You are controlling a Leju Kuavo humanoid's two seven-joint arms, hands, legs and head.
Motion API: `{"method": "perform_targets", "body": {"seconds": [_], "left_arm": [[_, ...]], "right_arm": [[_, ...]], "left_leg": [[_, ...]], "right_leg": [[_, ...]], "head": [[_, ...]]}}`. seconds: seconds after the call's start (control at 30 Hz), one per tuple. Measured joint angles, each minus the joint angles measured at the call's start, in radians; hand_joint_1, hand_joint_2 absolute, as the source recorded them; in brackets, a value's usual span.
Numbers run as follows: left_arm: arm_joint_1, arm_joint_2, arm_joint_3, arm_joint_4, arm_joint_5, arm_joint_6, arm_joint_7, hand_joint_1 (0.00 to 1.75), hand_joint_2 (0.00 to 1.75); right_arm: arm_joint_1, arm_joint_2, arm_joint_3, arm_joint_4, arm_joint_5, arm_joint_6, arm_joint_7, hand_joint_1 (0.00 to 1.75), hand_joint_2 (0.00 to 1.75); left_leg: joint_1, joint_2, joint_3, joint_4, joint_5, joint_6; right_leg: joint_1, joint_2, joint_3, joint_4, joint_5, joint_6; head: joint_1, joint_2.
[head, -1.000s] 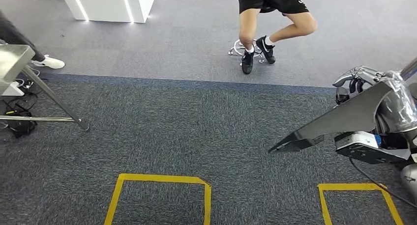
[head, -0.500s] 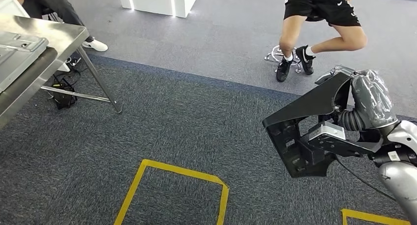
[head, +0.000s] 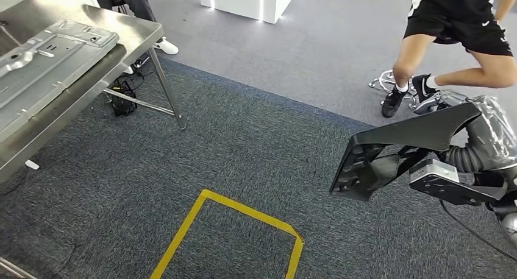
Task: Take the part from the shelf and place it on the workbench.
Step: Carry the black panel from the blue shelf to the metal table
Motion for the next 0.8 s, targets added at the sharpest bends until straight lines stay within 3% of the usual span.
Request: {"method": "perform_targets", "body": {"seconds": [0.03,0.1,0.17,0.23,0.27,0.33,0.37,0.43,0.47,0.53,0.57,0.6,0.67,0.73,0.77,0.8], "left_arm": [[0.001,0.001,0.000,0.002,0.003,0.000,0.000,0.00,1.75],[0.001,0.003,0.000,0.006,0.010,-0.001,-0.001,0.00,1.75],[-0.002,0.004,0.001,0.010,0.015,-0.003,-0.002,0.00,1.75],[-0.007,0.006,0.002,0.016,0.023,-0.004,-0.006,0.00,1.75],[-0.012,0.010,0.003,0.021,0.030,-0.003,-0.010,0.00,1.75],[-0.031,0.033,0.011,0.049,0.061,-0.002,-0.012,0.00,1.75],[-0.051,0.052,0.017,0.070,0.084,-0.005,-0.006,0.00,1.75],[-0.106,0.099,0.031,0.114,0.135,-0.028,0.024,0.00,1.75],[-0.137,0.124,0.038,0.132,0.155,-0.046,0.042,0.00,1.75],[-0.184,0.169,0.049,0.160,0.183,-0.075,0.066,0.00,1.75],[-0.202,0.186,0.054,0.171,0.192,-0.084,0.072,0.00,1.75],[-0.214,0.200,0.057,0.180,0.199,-0.088,0.075,0.00,1.75],[-0.229,0.217,0.061,0.194,0.205,-0.090,0.076,0.00,1.75],[-0.233,0.228,0.064,0.206,0.208,-0.089,0.075,0.00,1.75],[-0.233,0.232,0.065,0.211,0.210,-0.089,0.075,0.00,1.75],[-0.233,0.235,0.066,0.217,0.213,-0.090,0.075,0.00,1.75]], "right_arm": [[-0.001,-0.002,-0.001,0.000,0.000,0.005,0.000,1.75,1.75],[-0.003,-0.008,-0.003,0.000,-0.001,0.012,0.003,1.75,1.75],[-0.005,-0.015,-0.008,0.000,-0.004,0.016,0.005,1.75,1.75],[-0.010,-0.020,-0.011,0.001,-0.007,0.028,0.006,1.75,1.75],[-0.018,-0.020,-0.008,0.002,-0.008,0.037,0.006,1.75,1.75],[-0.063,-0.011,0.013,0.016,-0.008,0.064,0.005,1.75,1.75],[-0.103,0.000,0.032,0.030,-0.005,0.078,0.004,1.75,1.75],[-0.196,0.037,0.086,0.071,0.006,0.097,0.005,1.75,1.75],[-0.241,0.059,0.118,0.093,0.010,0.100,0.007,1.75,1.75],[-0.308,0.098,0.184,0.131,0.011,0.098,0.012,1.75,1.75],[-0.332,0.113,0.212,0.146,0.008,0.097,0.014,1.75,1.75],[-0.350,0.122,0.233,0.157,0.004,0.095,0.017,1.75,1.75],[-0.372,0.130,0.256,0.174,-0.002,0.093,0.020,1.75,1.75],[-0.383,0.133,0.271,0.190,-0.005,0.090,0.022,1.75,1.75],[-0.386,0.136,0.279,0.197,-0.006,0.089,0.023,1.75,1.75],[-0.390,0.139,0.288,0.203,-0.006,0.089,0.023,1.75,1.75]], "left_leg": [[0.001,-0.003,-0.003,0.001,0.000,-0.004],[-0.003,0.045,-0.022,0.041,-0.030,-0.013],[-0.002,0.115,-0.073,0.153,-0.098,-0.023],[0.009,0.138,-0.122,0.265,-0.143,-0.035],[0.015,0.142,-0.126,0.278,-0.141,-0.040],[0.022,0.159,-0.072,0.185,-0.087,-0.049],[0.022,0.185,-0.033,0.112,-0.062,-0.050],[0.017,0.218,0.014,0.016,-0.032,-0.040],[0.013,0.222,0.017,0.002,-0.030,-0.033],[0.015,0.193,0.015,-0.002,-0.020,-0.019],[0.016,0.181,0.016,-0.006,-0.015,-0.013],[0.018,0.169,0.017,-0.009,-0.011,-0.006],[0.020,0.146,0.017,-0.013,-0.006,0.001],[0.018,0.118,0.015,-0.010,-0.005,0.003],[0.017,0.102,0.014,-0.008,-0.005,0.003],[0.016,0.085,0.013,-0.006,-0.005,0.003]], "right_leg": [[-0.002,-0.014,0.003,-0.007,0.004,-0.003],[-0.008,-0.044,0.011,-0.024,0.012,-0.012],[-0.008,-0.076,0.013,-0.032,0.016,-0.017],[-0.008,-0.110,0.011,-0.031,0.016,-0.017],[-0.008,-0.126,0.010,-0.031,0.015,-0.016],[-0.011,-0.154,0.008,-0.026,0.013,-0.011],[-0.010,-0.165,0.006,-0.022,0.011,-0.007],[-0.006,-0.184,0.002,-0.012,0.007,0.003],[-0.003,-0.195,0.000,-0.009,0.006,0.008],[-0.004,-0.211,0.000,-0.007,0.005,0.017],[-0.008,-0.200,-0.002,0.002,-0.003,0.021],[-0.012,-0.172,-0.012,0.029,-0.022,0.025],[-0.018,-0.101,-0.059,0.138,-0.083,0.029],[-0.020,-0.073,-0.121,0.262,-0.126,0.030],[-0.020,-0.071,-0.135,0.282,-0.121,0.029],[-0.019,-0.068,-0.131,0.264,-0.097,0.026]], "head": [[0.000,0.000],[-0.002,0.000],[-0.004,0.000],[-0.004,0.000],[-0.004,0.000],[-0.004,0.000],[-0.004,0.000],[-0.003,0.000],[-0.003,0.000],[-0.003,0.000],[-0.002,0.000],[-0.001,0.000],[0.003,0.000],[0.005,0.000],[0.005,0.000],[0.005,0.000]]}}
